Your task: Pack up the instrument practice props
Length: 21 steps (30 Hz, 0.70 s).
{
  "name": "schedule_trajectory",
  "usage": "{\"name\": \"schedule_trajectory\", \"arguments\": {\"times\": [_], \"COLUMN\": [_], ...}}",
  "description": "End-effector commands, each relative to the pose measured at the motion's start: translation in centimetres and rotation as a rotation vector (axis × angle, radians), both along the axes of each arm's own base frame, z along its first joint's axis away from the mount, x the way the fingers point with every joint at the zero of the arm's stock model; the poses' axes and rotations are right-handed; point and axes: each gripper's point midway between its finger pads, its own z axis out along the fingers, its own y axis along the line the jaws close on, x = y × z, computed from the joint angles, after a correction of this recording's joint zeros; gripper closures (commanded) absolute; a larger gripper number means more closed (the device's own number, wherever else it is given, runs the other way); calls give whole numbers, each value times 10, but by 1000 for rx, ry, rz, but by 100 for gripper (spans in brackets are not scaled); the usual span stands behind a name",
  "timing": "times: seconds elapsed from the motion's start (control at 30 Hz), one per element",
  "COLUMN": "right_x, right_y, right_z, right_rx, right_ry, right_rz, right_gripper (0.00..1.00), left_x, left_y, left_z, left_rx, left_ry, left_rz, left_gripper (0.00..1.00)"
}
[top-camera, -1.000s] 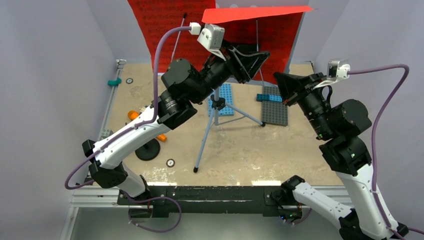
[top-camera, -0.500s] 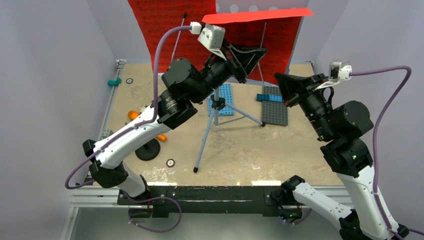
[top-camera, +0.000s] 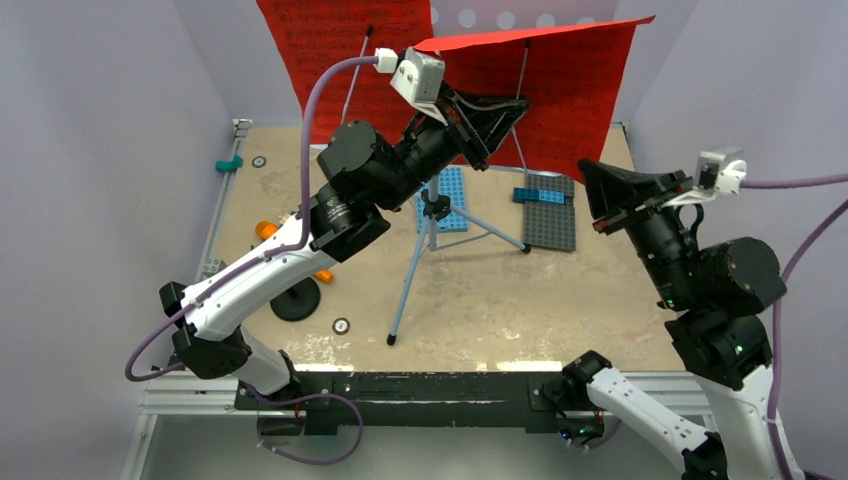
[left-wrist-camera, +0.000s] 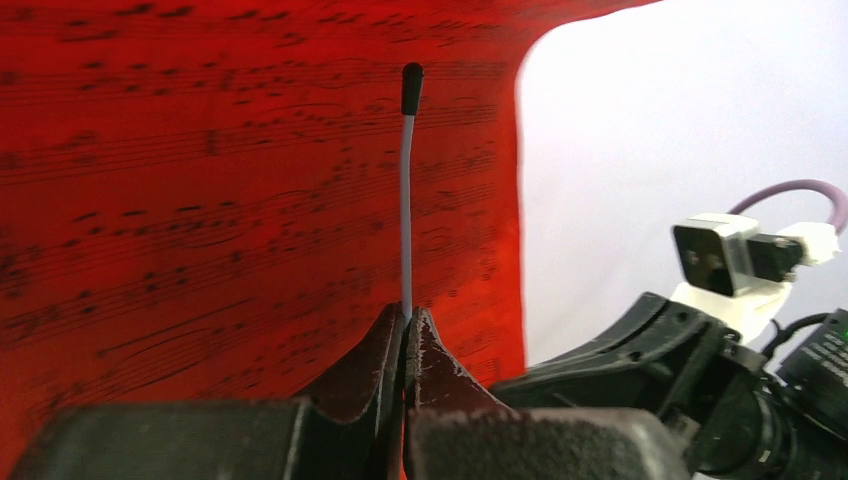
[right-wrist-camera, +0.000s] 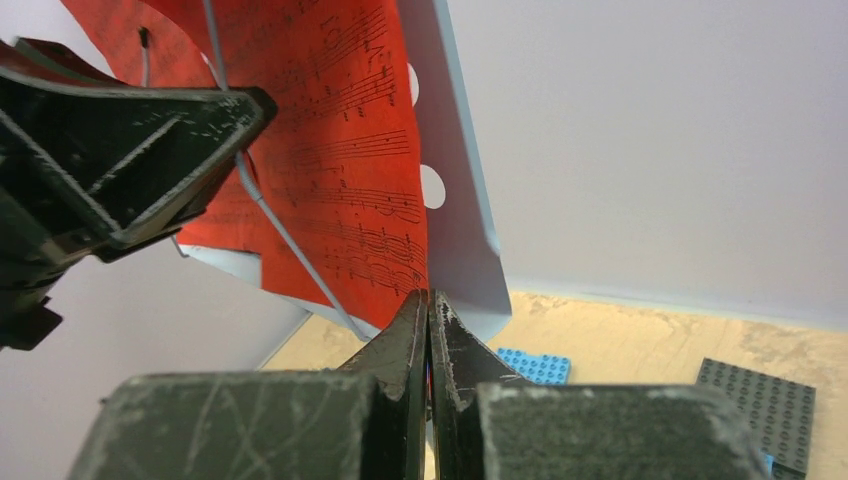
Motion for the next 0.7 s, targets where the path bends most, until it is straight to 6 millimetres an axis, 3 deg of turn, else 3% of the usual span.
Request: {"name": "schedule_trajectory", "arguments": {"times": [0.0,0.17,0.4,0.67], "right_x": [-16,-43,-93,-131], "right_y": [-19,-19,-4,-10], "right_z": [8,8,7,9], "right_rx": [-12,-33,-90,-137], "right_ry": [-46,-101,-215,-312], "right_rz": [-46,25,222,288], "right_gripper": [100,100,100,100], "left_x": [-7,-5,-2,1], "left_y": [25,26,29,33], "left_z": [23,21,18,15], "left_rx": [-46,-43,-43,-44], "left_ry": [-52,-46,-37,-34], "left_rz": [39,50,74,98], "left_gripper": [100,100,100,100]}}
